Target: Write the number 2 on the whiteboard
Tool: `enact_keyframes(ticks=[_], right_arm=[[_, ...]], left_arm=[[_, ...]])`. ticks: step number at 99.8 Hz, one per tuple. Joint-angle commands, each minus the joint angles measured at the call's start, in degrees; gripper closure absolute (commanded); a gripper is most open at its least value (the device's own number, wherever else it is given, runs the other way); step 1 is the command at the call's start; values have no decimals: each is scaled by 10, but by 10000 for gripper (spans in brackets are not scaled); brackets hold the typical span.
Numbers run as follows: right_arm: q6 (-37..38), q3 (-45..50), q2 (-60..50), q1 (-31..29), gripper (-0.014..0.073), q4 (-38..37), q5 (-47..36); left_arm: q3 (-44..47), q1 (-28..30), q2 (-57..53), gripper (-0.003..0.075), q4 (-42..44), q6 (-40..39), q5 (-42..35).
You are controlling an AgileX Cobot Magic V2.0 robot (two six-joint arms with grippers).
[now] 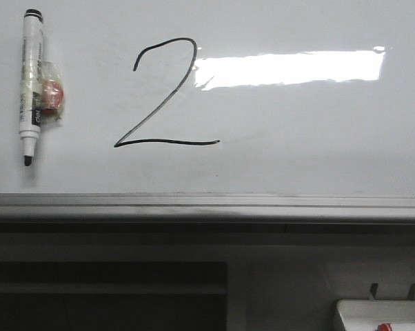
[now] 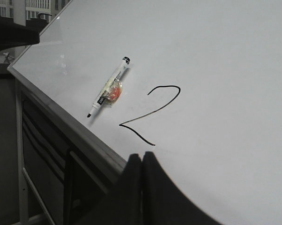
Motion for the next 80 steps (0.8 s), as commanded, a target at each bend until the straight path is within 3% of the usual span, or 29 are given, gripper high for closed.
enact_keyframes(ticks=[1, 22, 28, 43, 80], right_arm=[[-4, -15, 12, 1, 654, 3, -35], [-4, -15, 12, 1, 654, 3, -35], [-4, -15, 12, 1, 654, 3, -34], [-4, -15, 12, 1, 654, 3, -35], [-4, -15, 12, 1, 654, 3, -35]], left_arm=[[12, 54, -30, 741, 9, -4, -23], [98, 157, -99, 741, 31, -26, -16], [97, 172, -99, 741, 29, -50, 36], [97, 193, -99, 741, 28, -51, 126], [98, 199, -99, 741, 28, -51, 123]])
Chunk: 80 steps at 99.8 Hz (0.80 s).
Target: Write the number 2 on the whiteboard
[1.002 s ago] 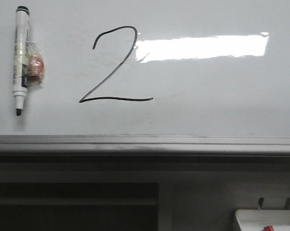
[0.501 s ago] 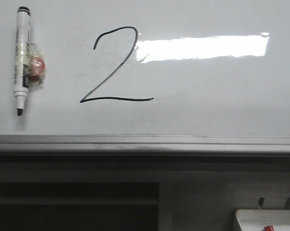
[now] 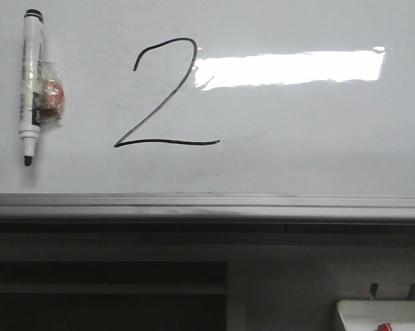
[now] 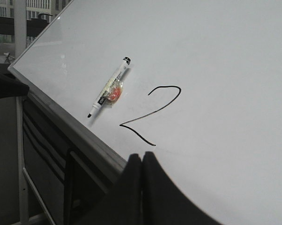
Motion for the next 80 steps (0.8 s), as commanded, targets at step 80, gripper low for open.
enact_keyframes(ticks=[80], right_arm=[[-4, -15, 12, 1, 654, -2, -34]], left_arm=[[7, 2, -15, 741, -1, -7, -37]])
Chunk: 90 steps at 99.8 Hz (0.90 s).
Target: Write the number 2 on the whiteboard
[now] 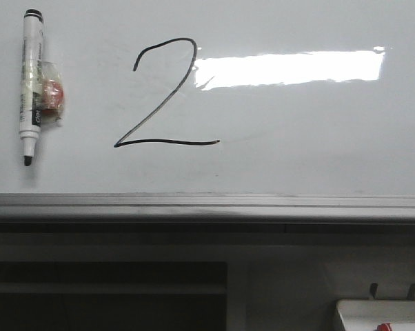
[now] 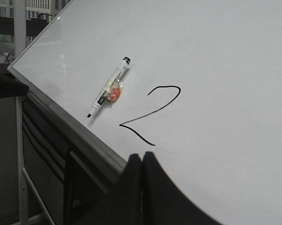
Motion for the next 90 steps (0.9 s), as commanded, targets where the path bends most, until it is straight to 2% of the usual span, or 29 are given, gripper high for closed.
enact_keyframes(ticks=[1, 4, 9, 21, 24, 29, 40, 50, 69, 78, 87, 90], right_arm=[[-3, -15, 12, 1, 654, -9, -32], [8, -15, 12, 1, 654, -35, -29], [85, -18, 12, 1, 654, -112, -35], [424, -19, 12, -11, 654, -402, -73], [482, -21, 12, -20, 654, -477, -75], [543, -22, 12, -42, 654, -530, -69], [554, -22, 12, -123, 654, -532, -39], [554, -22, 12, -238, 654, -521, -2], [554, -13, 12, -424, 654, -509, -1], [554, 23, -3, -469, 654, -504, -7], [554, 68, -18, -482, 654, -494, -40], [554, 66, -17, -483, 654, -491, -7]], left_arm=[[7, 2, -15, 741, -1, -6, -38], [7, 2, -15, 741, -1, -6, -38], [7, 2, -15, 741, -1, -6, -38], [7, 2, -15, 741, -1, -6, -38], [7, 2, -15, 741, -1, -6, -38], [7, 2, -15, 741, -1, -6, -38], [7, 2, -15, 741, -1, -6, -38], [7, 2, -15, 741, -1, -6, -38], [7, 2, -15, 741, -1, -6, -38], [7, 2, -15, 741, -1, -6, -38], [7, 2, -15, 741, -1, -6, -38], [7, 2, -15, 741, -1, -6, -38]])
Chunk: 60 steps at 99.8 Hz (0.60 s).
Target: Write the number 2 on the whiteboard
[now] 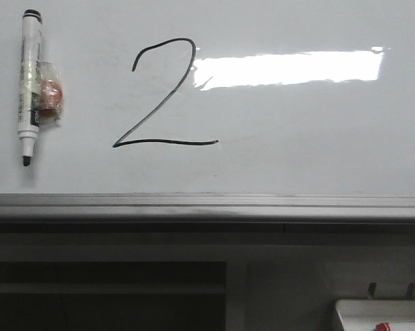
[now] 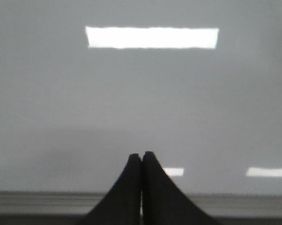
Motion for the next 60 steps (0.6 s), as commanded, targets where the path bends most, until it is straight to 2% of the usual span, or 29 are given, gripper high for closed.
enact_keyframes(ticks=[1, 13, 36, 60], right_arm=[[2, 12, -12, -10, 654, 8, -33], [2, 15, -12, -10, 654, 11, -11], [2, 15, -12, -10, 654, 19, 87], [2, 15, -12, -10, 654, 19, 86]], left_arm=[[7, 2, -15, 741, -1, -6, -38], [7, 2, -15, 741, -1, -6, -38], [7, 2, -15, 741, -1, -6, -38], [7, 2, -15, 741, -1, -6, -38]])
